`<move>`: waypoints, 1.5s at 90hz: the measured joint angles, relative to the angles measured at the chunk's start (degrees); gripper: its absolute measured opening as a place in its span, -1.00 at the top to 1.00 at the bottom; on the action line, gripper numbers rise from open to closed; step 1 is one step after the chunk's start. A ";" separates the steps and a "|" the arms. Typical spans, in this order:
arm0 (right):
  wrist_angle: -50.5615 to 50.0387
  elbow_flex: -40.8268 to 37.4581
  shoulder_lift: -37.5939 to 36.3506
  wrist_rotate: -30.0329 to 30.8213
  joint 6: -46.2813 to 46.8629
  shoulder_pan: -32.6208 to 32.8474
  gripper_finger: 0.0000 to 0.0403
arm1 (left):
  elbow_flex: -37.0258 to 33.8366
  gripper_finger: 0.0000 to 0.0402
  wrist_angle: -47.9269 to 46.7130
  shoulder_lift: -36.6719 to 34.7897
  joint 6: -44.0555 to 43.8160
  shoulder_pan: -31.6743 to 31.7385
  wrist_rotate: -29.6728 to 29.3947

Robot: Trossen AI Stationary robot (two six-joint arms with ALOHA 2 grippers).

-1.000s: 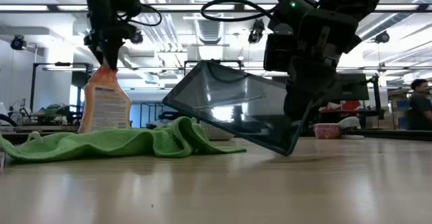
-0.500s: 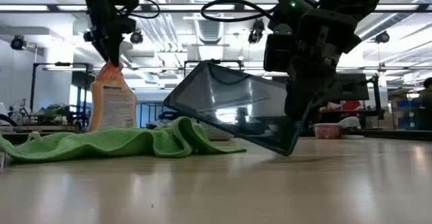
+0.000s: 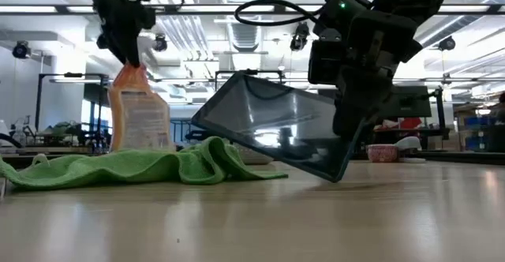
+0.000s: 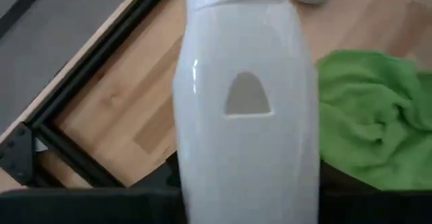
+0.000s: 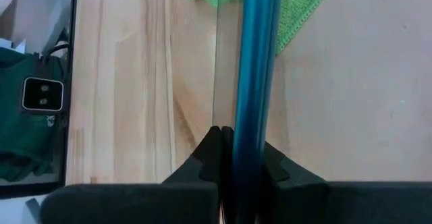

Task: Apply microfiber cloth
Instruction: Spray the front and back of the tablet with the spray bottle

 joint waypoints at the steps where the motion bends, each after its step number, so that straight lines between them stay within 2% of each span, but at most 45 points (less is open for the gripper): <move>1: 0.00 0.00 0.00 -0.01 0.15 0.00 0.95 | 0.04 0.38 -0.14 -0.27 -0.17 -0.33 0.05; 28: 1.02 0.00 -0.21 2.10 4.59 -0.39 0.95 | -0.32 0.38 -0.84 -6.39 -7.24 -11.84 0.25; 57: 0.68 0.00 -0.72 3.53 9.18 -2.11 0.95 | -0.38 0.37 0.53 -5.94 -16.20 -27.70 0.02; 84: -14.05 0.00 -10.10 4.86 9.82 -3.80 0.95 | -0.42 0.37 5.56 0.23 -20.16 -40.32 -4.68; 90: -17.27 0.00 -12.78 5.98 10.48 -3.80 0.95 | -0.42 0.37 8.58 2.04 -20.05 -41.92 -4.63; 110: -26.70 -1.17 -18.06 15.17 18.34 -3.89 0.95 | -0.18 0.37 12.05 8.71 -19.14 -43.17 -4.37; 123: -25.48 -2.30 -18.50 15.56 22.54 -3.47 0.95 | -0.10 0.33 13.34 11.59 -17.58 -43.15 -4.37; 135: -25.51 -2.43 -17.42 16.62 23.56 -3.16 0.95 | -0.14 0.21 15.09 12.52 -15.12 -43.17 -4.37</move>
